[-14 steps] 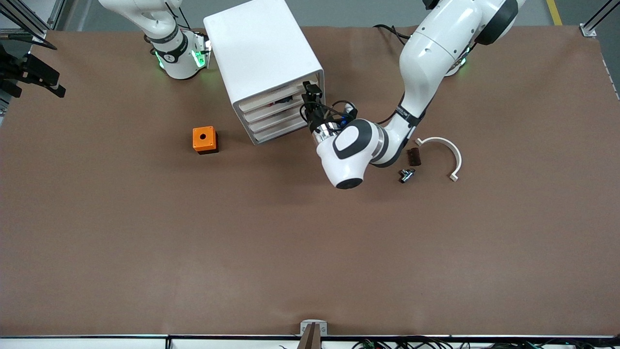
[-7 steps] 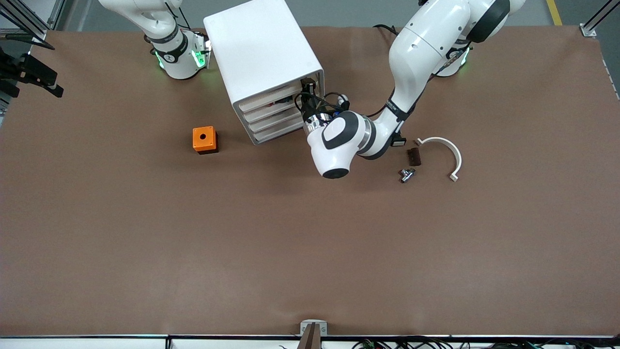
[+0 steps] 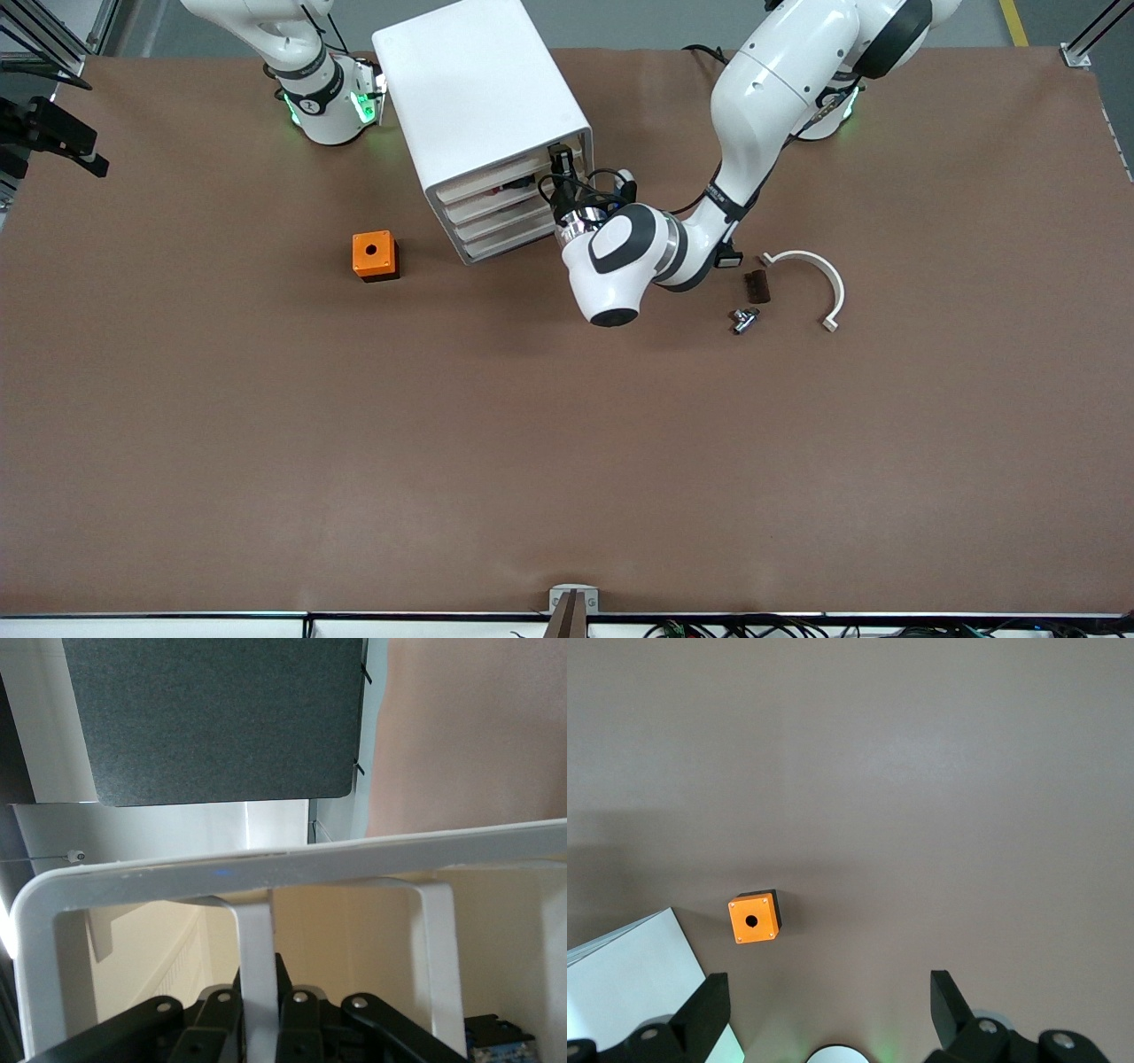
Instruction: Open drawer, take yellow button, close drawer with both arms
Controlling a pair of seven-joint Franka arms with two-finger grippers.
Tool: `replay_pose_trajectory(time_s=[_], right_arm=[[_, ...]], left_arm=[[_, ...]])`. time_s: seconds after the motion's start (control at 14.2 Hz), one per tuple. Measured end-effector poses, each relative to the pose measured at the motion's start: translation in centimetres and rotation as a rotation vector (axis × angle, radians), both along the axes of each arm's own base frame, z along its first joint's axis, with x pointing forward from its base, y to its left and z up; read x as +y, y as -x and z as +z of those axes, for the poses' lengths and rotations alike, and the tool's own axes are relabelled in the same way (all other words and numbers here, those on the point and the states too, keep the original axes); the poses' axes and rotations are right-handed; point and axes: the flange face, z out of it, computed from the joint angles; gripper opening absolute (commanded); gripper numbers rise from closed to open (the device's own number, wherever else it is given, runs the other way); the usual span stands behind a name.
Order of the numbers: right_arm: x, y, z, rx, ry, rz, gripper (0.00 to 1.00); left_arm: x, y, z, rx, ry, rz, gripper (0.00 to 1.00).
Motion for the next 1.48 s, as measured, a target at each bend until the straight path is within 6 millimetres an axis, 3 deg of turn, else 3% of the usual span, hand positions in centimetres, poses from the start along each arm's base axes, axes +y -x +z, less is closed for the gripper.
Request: replay_pose_trajectory(time_s=[0.21,0.35,0.71,0.92,1.13,1.34,1.41,1.48], right_arm=[[-0.4,0.0,0.0,0.001,0.001,-0.008,1.0],[-0.9,-0.7,-1.2,0.025,0.001,-0.019,1.0],[-0.9,-5.5,-9.4,0.172,0.001,-0.015,1.0],[-1.6,-7.3,-13.1,0.229,0.001,-0.028,1.0],[-1.9,-7.8,-13.6,0.235,0.002,-0.077,1.0],[0.1,-8.0,-12.9,0.229,-0.075,-0.235,1.0],[1.2,-8.1,-12.7,0.23,-0.086,-0.283,1.0],[2.8,-8.1,-12.3,0.23,-0.085,-0.325,1.0]], left_arm=[[0.8,-1.1,-0.3,0.011,0.002,0.033,0.09],[2.3,-2.9,-0.5,0.02,0.004,0.077,0.09],[6.7,-7.9,-0.5,0.019,0.013,0.199,0.11],[8.5,-9.6,-0.5,0.015,0.017,0.239,0.13],[9.5,-10.8,-0.4,0.005,0.02,0.269,0.15],[10.4,-11.7,-0.3,-0.004,0.022,0.293,0.17],[10.6,-12.0,-0.3,-0.009,0.023,0.301,0.25],[10.8,-12.3,-0.2,-0.015,0.023,0.309,0.47]])
